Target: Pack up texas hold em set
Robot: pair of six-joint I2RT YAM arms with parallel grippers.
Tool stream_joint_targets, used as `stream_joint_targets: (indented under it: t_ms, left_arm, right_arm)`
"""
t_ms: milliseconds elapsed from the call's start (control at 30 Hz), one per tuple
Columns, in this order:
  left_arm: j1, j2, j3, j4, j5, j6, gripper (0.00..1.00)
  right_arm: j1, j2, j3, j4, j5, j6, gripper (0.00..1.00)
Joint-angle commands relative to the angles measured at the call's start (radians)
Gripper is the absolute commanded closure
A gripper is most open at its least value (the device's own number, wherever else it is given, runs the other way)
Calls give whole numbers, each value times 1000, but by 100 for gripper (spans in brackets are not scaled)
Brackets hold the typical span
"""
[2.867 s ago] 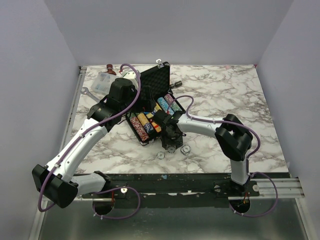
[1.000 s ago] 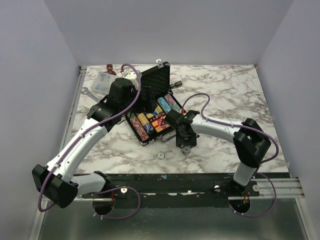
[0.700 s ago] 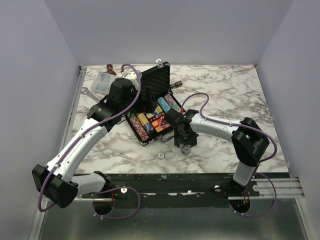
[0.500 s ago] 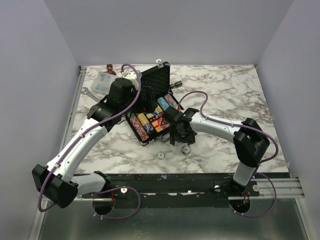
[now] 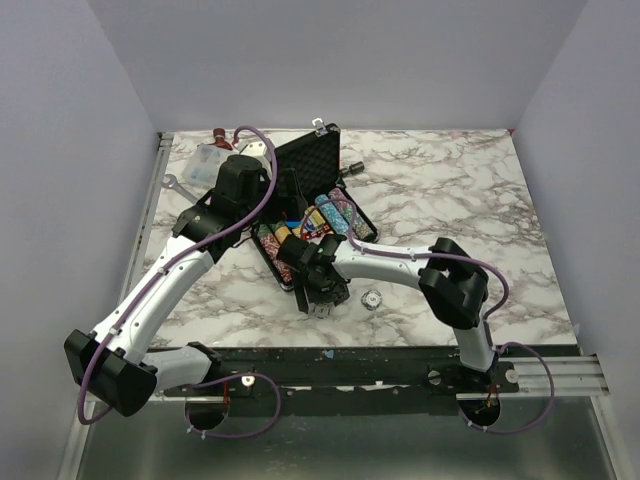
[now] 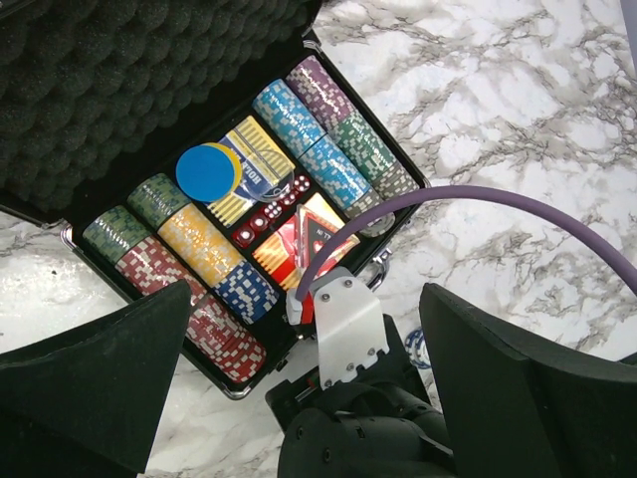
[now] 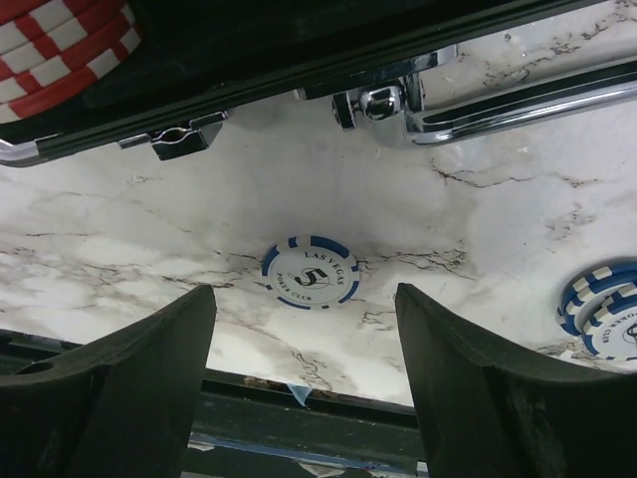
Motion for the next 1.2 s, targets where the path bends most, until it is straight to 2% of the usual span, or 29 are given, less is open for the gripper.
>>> stream_joint_targets:
  t_ms: [0, 133, 267, 867, 1167]
  left_arm:
    - [3, -19, 31, -12, -25, -11, 4]
    - [3, -20, 31, -13, -29, -11, 3]
    - [3, -20, 33, -13, -20, -10, 4]
    - [3, -16, 30, -9, 1, -7, 3]
    - [3, -16, 28, -7, 11, -6, 4]
  right_arm:
    - [-5, 25, 40, -9, -19, -6, 24]
    - [-1, 44, 39, -8, -26, 8, 27]
    - [0, 64, 54, -32, -5, 19, 37]
    - [11, 85, -3, 5, -35, 39, 41]
    - [11, 108, -7, -18, 4, 54, 50]
